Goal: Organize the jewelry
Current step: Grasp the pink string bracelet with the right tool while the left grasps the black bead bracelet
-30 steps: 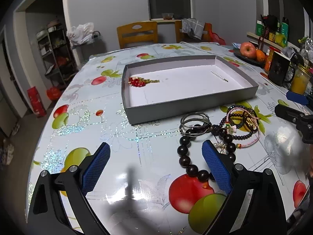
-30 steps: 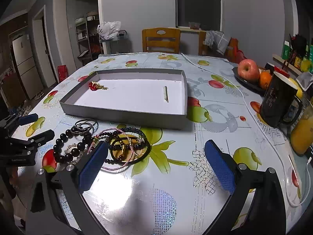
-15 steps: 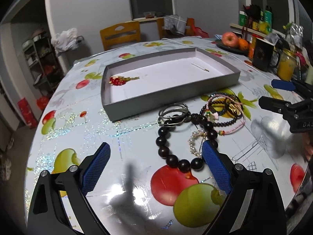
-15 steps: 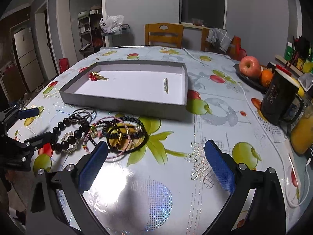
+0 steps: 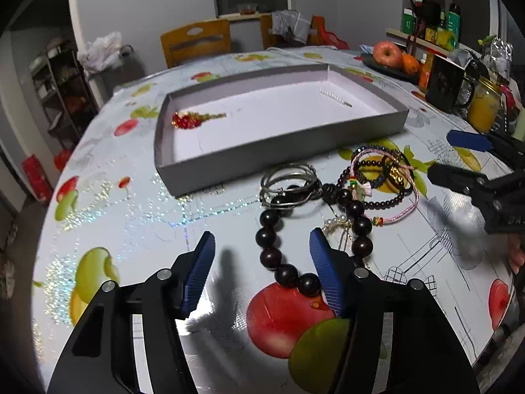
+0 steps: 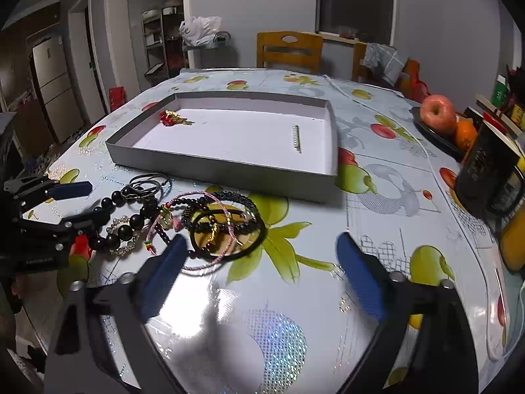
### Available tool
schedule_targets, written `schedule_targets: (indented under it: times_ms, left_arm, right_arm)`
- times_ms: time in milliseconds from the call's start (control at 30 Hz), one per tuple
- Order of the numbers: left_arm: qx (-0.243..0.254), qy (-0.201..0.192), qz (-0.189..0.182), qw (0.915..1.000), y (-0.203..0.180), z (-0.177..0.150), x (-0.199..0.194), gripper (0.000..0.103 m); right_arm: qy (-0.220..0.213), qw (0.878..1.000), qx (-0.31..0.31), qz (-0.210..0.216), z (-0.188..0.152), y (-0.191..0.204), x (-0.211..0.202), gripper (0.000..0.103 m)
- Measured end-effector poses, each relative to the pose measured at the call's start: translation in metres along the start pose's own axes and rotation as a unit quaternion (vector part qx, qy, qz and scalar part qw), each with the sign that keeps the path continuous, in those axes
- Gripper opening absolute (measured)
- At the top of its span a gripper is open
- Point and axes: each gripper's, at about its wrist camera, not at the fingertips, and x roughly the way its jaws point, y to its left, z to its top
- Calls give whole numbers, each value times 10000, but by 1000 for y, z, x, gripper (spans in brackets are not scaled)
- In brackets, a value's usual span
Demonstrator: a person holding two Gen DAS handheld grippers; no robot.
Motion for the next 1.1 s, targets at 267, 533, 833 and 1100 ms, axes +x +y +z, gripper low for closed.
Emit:
schedule_targets:
  times_ms: [267, 533, 833, 1100]
  left_arm:
    - [-62, 89, -119, 9999, 5, -4, 4, 41]
    - [-108, 52, -208, 9997, 7, -5, 5, 36]
    - [-174, 45, -246, 9995, 9, -5, 5, 35]
    - [-168, 22, -232, 9996, 11, -5, 5, 18]
  right_arm:
    - [121, 9999, 43, 102, 9, 0, 12, 61]
    - [142, 9992, -344, 110, 21, 25, 27, 47]
    - [456, 9978, -337, 337, 28, 28, 50, 36]
    - [497, 9972, -260, 497, 26, 27, 50, 10]
